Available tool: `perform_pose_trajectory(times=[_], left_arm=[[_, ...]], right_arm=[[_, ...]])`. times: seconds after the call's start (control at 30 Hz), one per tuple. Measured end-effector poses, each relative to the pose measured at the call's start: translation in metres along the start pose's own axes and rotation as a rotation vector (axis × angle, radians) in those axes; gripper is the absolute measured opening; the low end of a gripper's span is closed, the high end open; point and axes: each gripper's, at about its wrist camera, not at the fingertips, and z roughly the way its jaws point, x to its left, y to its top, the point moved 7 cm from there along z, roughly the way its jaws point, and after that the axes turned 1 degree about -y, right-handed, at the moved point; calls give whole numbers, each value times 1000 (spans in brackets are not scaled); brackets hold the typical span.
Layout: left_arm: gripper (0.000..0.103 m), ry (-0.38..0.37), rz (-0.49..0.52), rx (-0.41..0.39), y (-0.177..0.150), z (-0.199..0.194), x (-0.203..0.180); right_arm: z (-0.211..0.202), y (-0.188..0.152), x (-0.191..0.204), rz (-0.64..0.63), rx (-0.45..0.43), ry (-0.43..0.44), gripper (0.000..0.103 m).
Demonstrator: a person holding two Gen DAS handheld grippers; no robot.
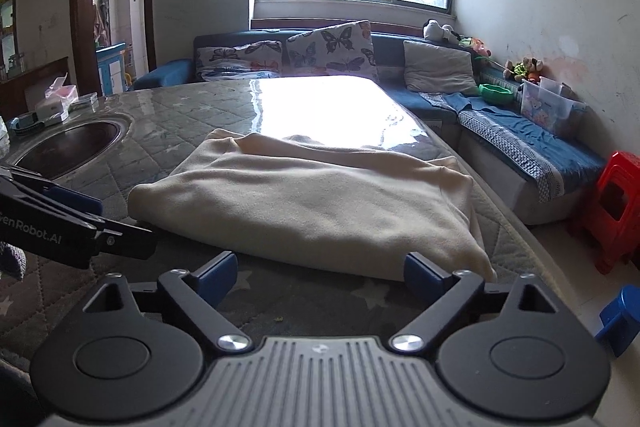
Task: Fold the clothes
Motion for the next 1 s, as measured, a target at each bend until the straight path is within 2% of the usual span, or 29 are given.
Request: perform_pose_trajectory(times=[0.13, 0.37, 1.0], left_arm=[[102, 8, -5, -5, -1, -3, 2], [103, 28, -25, 23, -9, -4, 7], [103, 44, -24, 16, -19, -14, 6]], right_arm=[[-2, -1, 2, 7, 3, -20, 103], [-4, -2, 3, 12, 10, -35, 103], [-9, -15, 6, 41, 31, -45, 103]])
